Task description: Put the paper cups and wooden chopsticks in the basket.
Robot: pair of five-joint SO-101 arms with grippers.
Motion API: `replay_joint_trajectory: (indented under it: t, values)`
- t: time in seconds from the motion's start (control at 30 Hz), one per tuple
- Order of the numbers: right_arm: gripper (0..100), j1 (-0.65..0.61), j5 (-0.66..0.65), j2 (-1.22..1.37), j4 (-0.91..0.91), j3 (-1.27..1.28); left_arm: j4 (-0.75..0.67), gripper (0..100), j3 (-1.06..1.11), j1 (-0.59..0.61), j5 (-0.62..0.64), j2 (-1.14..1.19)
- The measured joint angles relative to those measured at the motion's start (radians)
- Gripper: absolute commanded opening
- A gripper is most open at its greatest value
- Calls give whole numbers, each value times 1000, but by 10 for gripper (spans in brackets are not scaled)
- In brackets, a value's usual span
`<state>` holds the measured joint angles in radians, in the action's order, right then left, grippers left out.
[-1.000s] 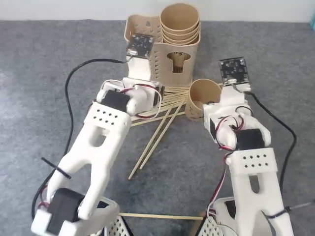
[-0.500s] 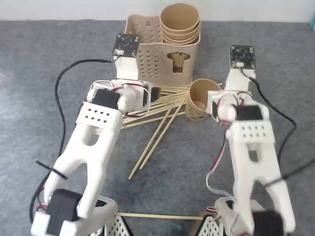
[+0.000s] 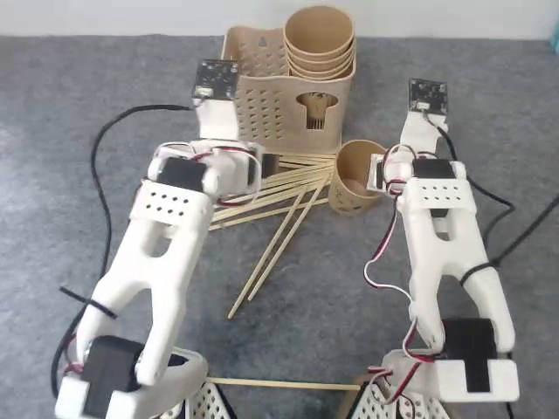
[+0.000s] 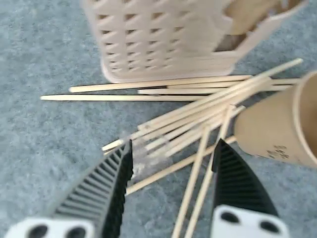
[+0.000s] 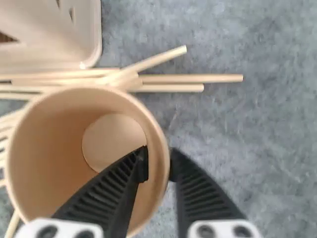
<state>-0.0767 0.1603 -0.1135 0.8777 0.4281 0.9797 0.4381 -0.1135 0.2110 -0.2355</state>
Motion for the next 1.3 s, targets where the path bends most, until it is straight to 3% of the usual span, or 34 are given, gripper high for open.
replay_joint_trajectory:
  t: [0.17,0.37,0.6,0.8,1.03,1.3]
  values:
    - [8,0,0,0,63,-72,-44,244,0,66,2,0]
    - [8,0,0,0,262,-244,-46,244,0,69,2,0]
    - [8,0,0,0,506,-551,-46,244,0,75,2,0]
    - [7,2,-38,2,614,-876,-46,244,0,77,2,0]
    - [7,-41,-78,2,575,-1100,-101,244,55,75,2,0]
    - [7,-107,-150,69,287,-1123,-184,244,101,75,2,0]
